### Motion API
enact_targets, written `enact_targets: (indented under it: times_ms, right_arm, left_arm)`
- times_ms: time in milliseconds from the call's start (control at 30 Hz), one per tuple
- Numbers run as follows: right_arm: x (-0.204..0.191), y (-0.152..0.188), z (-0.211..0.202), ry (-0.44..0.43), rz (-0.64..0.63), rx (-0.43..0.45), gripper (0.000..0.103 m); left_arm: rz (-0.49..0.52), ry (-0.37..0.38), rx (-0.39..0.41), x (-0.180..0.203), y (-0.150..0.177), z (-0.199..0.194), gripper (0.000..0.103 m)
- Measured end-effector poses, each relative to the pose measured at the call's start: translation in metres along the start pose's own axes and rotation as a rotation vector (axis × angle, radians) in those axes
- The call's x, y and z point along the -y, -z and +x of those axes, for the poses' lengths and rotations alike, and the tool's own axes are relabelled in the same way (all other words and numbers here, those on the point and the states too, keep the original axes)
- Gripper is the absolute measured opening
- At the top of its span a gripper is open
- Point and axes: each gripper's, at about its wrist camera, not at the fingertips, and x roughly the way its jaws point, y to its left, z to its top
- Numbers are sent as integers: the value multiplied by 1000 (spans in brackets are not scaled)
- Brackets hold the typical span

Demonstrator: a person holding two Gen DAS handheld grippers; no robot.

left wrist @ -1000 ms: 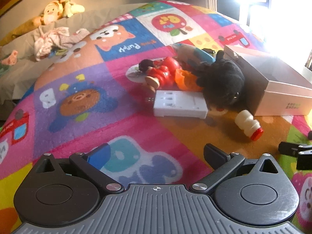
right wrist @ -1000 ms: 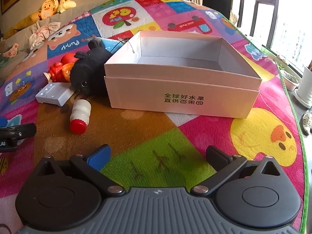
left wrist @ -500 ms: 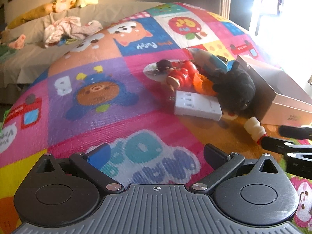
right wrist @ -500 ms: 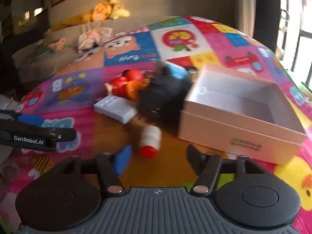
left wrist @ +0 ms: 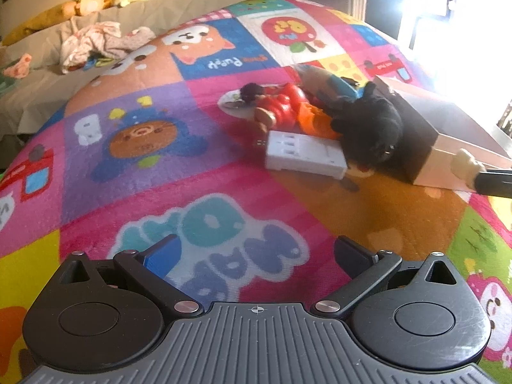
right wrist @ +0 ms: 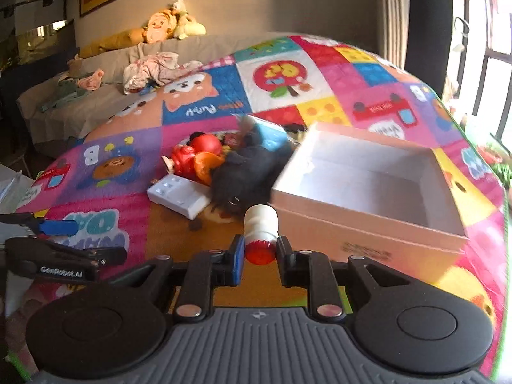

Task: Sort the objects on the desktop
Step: 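Grasp the white red-capped bottle with the right tool while the left tool grasps the white tray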

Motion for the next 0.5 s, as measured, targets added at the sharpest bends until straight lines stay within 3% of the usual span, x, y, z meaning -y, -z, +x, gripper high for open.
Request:
enact_targets:
  times_ms: [100, 233, 500]
  right_arm:
    - [16, 2, -8, 16, 30, -33, 21]
    - [28, 15, -11, 60, 58, -38, 21]
    - [37, 40, -14, 38, 122, -56, 21]
  left_arm:
    - [35, 24, 0, 9, -4, 3, 103]
    - [76, 10, 59, 26, -26, 18, 103]
    - [103, -64, 7, 52, -70, 81, 103]
